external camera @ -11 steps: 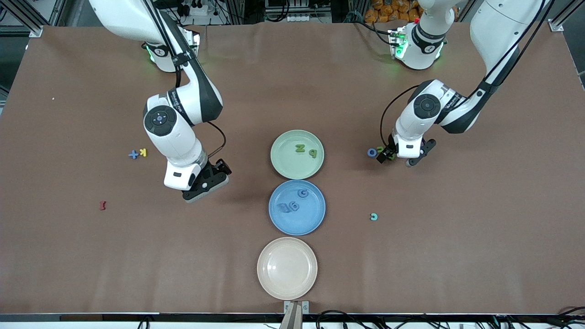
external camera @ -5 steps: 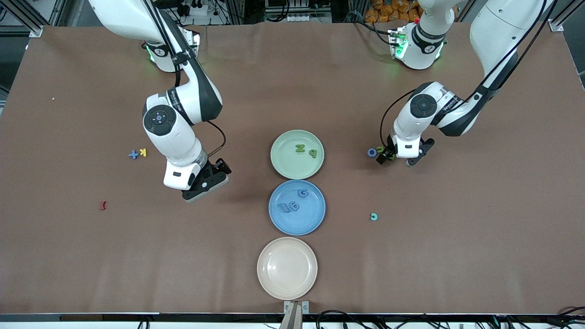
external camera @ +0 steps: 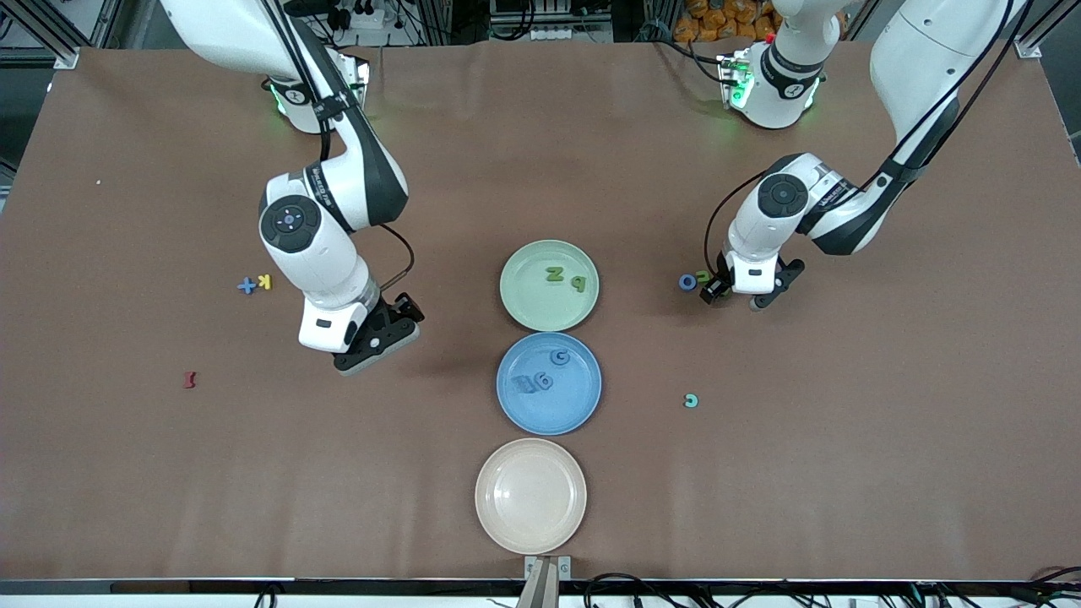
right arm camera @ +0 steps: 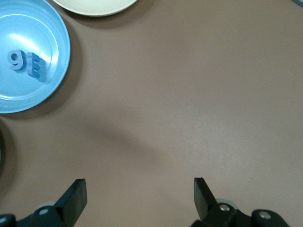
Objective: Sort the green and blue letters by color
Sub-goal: 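Carry the B onto the green plate and open the left gripper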
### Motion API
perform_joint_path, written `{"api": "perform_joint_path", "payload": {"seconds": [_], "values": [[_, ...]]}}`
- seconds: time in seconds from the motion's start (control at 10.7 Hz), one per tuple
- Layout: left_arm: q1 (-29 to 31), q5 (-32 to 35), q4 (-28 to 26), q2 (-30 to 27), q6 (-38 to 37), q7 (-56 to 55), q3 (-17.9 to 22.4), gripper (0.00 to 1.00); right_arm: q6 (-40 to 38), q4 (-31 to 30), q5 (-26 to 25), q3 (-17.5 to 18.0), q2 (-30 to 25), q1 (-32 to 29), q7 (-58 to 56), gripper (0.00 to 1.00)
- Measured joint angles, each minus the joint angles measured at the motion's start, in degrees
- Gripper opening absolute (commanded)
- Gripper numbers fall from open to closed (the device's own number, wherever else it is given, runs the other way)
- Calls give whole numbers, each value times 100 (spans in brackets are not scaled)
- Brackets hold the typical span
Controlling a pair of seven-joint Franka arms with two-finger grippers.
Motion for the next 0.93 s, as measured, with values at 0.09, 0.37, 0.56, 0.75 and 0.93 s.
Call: {"api": "perform_joint_path", "payload": {"seconds": [0.09, 0.37, 0.56, 0.75, 0.93], "values": [[-1, 18, 20, 0, 0, 0, 0, 0, -35, 29, 0, 0, -1, -33, -48, 100], [-9, 200, 26, -15, -1, 0, -14, 0, -63, 53, 0, -1, -1, -95, -128, 100], [-65, 314, 102, -9, 5, 2, -22, 0, -108, 53, 0, -5, -1, -257, -393, 100], [-329, 322, 244, 22, 29, -1, -24, 0, -135, 54, 0, -8, -1, -499, -735, 100], [-801, 322, 412, 39, 41, -137, -34, 0, -149, 54, 0, -9, -1, -704, -1024, 100]]}}
